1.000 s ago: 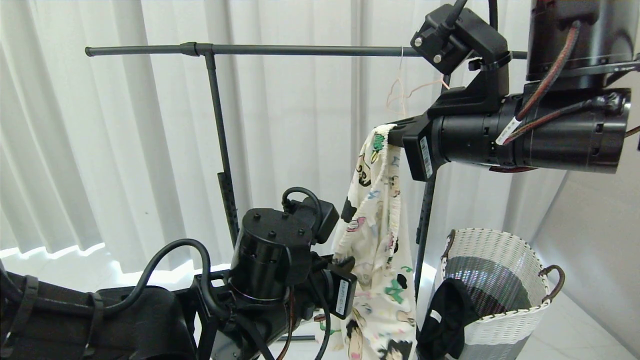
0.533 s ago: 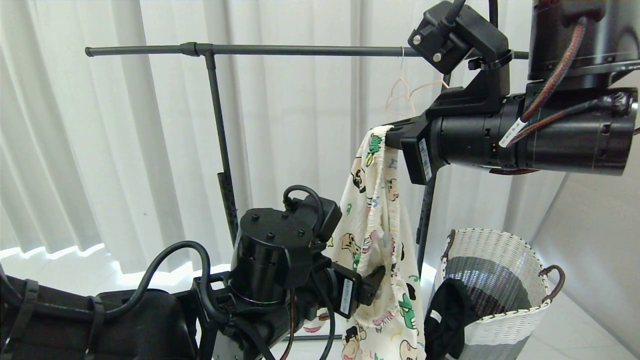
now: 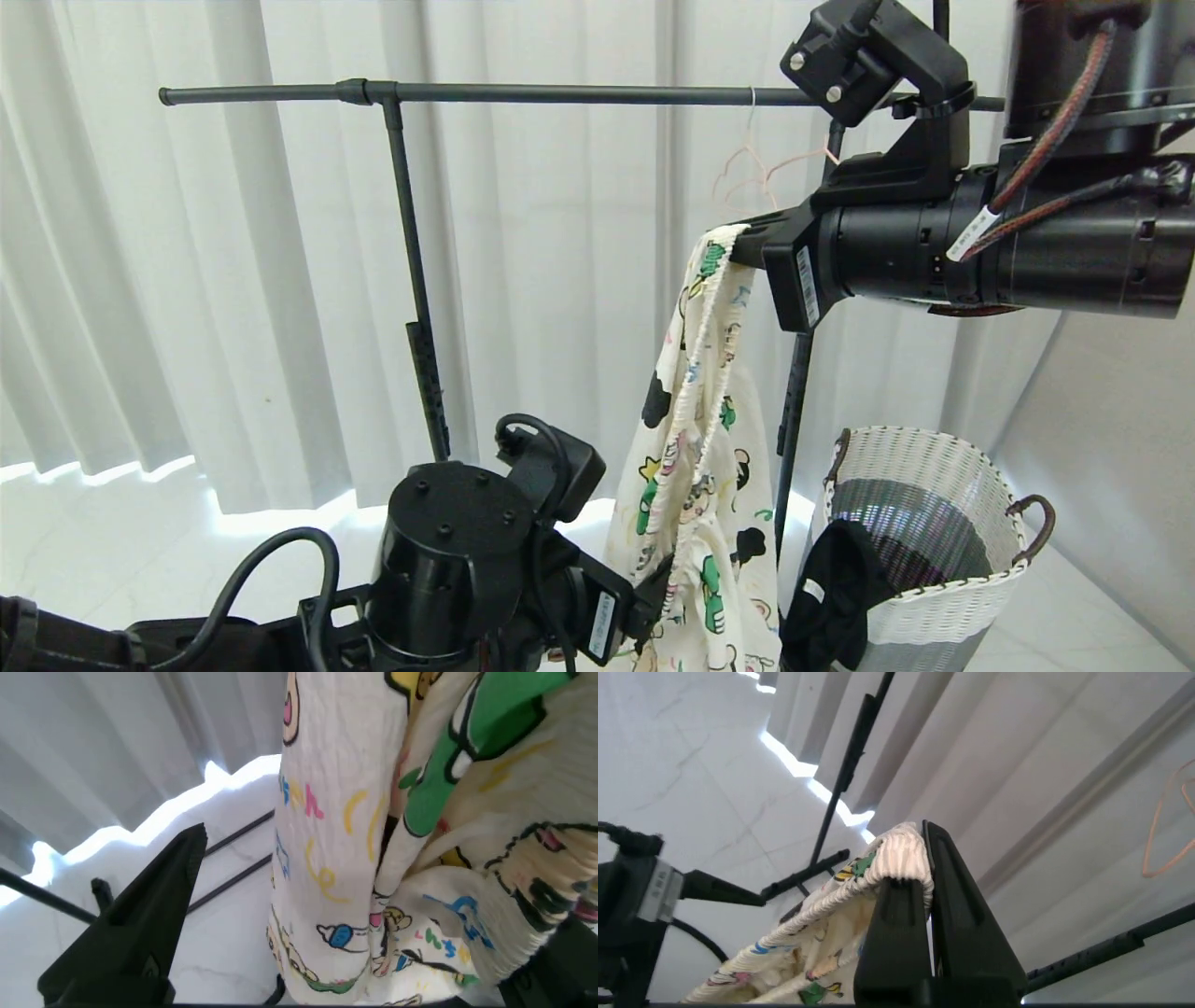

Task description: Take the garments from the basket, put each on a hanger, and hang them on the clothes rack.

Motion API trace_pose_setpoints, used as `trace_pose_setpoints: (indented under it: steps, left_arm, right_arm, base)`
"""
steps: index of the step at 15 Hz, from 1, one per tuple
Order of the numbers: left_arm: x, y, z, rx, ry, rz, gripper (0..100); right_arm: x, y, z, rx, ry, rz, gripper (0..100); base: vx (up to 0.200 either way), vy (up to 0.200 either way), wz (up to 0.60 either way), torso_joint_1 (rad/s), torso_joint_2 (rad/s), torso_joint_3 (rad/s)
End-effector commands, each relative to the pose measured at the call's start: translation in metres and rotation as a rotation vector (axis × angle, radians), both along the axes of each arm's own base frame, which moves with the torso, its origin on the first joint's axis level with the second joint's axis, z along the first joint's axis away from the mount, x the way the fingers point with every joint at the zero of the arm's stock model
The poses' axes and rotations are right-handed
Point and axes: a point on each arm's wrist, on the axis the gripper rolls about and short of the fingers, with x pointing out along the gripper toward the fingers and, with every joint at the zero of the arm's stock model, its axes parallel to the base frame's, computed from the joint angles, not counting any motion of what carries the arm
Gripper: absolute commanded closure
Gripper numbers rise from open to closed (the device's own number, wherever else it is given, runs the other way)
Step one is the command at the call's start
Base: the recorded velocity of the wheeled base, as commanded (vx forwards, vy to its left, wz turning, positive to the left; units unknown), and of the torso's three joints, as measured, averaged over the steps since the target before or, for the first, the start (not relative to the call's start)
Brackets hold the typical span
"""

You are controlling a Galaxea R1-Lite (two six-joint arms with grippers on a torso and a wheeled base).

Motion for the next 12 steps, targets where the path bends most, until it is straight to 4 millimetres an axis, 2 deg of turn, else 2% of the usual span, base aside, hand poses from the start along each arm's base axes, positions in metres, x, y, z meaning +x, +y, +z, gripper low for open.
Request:
trace_pose_setpoints:
  steps: [1,6,9,12]
  left_arm:
    - [-0.003,0.003,0.002,-0.021,-0.018,-0.003,0]
    - [-0.012,0.013,0.017,-0.063,-0.062,-0.006,0]
    - [-0.024,0.028,0.012,-0.007,-0.078,-0.026,0]
    - [-0.025,0.030,0.011,0.001,-0.078,-0.030,0]
  right_arm:
    - [0.000,0.000,0.000,-0.001,0.000,-0.001,100]
    - [0.003,-0.004,0.000,0.001,-0.002,-0.016,100]
    - [0.003,-0.003,0.000,-0.002,-0.004,-0.028,100]
    - [0.001,-0.002,0.001,-0.002,-0.008,-0.018,100]
  base:
    - [0.000,0.000,0.00,0.000,0.00,0.000]
    - [0.000,0.000,0.00,0.000,0.00,0.000]
    - [0.000,0.000,0.00,0.000,0.00,0.000]
    - [0.000,0.000,0.00,0.000,0.00,0.000]
